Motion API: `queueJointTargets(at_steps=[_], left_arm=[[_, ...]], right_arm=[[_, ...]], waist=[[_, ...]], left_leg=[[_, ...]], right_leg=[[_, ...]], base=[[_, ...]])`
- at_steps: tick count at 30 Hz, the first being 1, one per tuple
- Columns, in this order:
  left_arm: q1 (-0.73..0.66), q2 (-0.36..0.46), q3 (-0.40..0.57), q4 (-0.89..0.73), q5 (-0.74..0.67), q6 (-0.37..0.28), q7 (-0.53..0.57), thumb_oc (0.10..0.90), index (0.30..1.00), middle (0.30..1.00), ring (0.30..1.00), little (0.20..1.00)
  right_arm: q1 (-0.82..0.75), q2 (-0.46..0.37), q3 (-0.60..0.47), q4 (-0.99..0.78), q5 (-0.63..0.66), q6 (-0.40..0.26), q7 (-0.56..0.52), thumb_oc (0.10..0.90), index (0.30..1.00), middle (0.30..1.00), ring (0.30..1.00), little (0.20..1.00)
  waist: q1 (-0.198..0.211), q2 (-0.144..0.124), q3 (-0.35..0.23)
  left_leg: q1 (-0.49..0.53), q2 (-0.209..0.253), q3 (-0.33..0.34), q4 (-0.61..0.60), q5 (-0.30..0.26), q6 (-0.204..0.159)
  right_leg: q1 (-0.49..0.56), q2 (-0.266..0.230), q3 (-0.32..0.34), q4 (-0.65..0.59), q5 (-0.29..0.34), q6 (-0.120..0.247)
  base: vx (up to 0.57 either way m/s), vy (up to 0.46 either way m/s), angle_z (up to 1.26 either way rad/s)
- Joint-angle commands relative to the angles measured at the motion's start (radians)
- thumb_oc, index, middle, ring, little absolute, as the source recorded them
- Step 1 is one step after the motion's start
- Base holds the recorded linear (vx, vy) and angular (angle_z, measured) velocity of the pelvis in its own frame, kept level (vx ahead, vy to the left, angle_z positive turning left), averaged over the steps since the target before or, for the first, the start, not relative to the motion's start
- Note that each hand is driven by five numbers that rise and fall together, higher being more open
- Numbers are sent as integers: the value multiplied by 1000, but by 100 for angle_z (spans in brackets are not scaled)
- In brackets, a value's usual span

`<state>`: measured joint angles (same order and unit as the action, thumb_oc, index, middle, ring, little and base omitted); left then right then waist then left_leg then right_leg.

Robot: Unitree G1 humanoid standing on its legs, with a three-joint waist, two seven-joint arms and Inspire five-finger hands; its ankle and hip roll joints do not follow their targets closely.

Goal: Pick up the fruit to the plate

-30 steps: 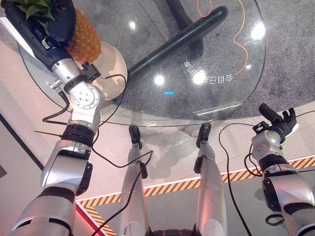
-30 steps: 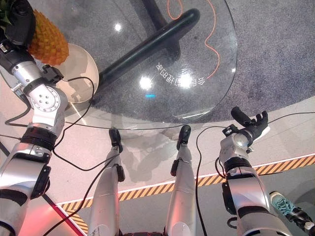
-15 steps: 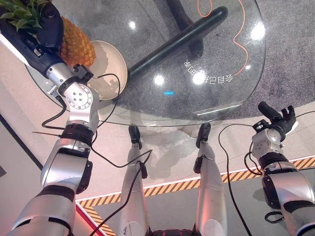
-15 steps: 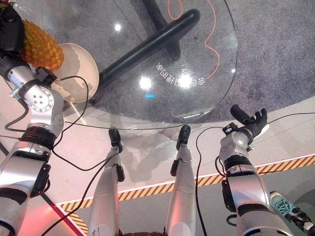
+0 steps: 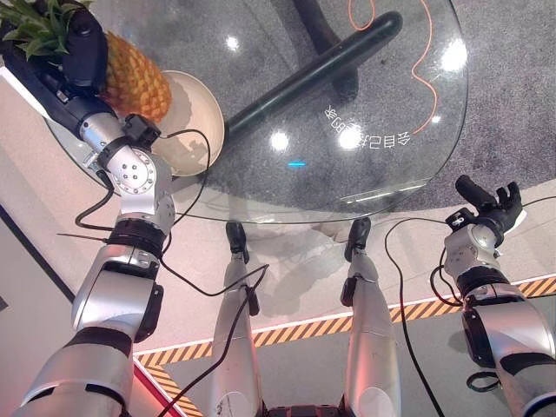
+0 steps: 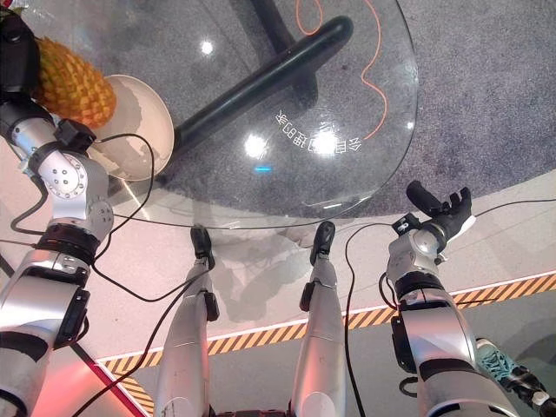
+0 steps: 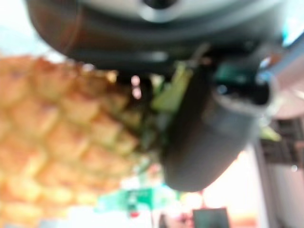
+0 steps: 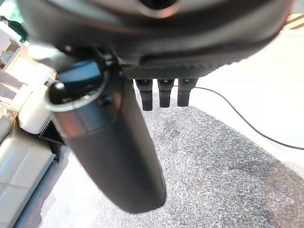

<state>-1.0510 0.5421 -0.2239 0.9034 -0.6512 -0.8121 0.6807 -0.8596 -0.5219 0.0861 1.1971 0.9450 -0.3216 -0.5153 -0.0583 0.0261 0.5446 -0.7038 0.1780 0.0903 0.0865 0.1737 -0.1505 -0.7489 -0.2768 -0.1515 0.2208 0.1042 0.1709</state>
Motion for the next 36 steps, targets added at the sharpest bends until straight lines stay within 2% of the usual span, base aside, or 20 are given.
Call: queueJointTargets(at_steps=[1, 36], left_arm=[[-153, 76, 54, 30, -6, -162, -36, 100, 300, 300, 300, 200], [-155, 51, 37, 83, -91, -139, -171, 100, 300, 300, 300, 200]], right_arm=[[0, -63, -19, -11, 0, -73, -27, 800, 900, 900, 900, 900], [-21, -39, -2, -51, -8, -84, -51, 800, 900, 900, 900, 900]], waist=[[17, -46, -25], [9, -61, -25]], left_leg=[[-9, 3, -13, 94, -83, 11], [-29, 0, -6, 98, -77, 11]], right_leg=[[23, 35, -18, -3, -21, -3], [12, 44, -13, -12, -13, -8]], base=[[0, 0, 0], [0, 0, 0]])
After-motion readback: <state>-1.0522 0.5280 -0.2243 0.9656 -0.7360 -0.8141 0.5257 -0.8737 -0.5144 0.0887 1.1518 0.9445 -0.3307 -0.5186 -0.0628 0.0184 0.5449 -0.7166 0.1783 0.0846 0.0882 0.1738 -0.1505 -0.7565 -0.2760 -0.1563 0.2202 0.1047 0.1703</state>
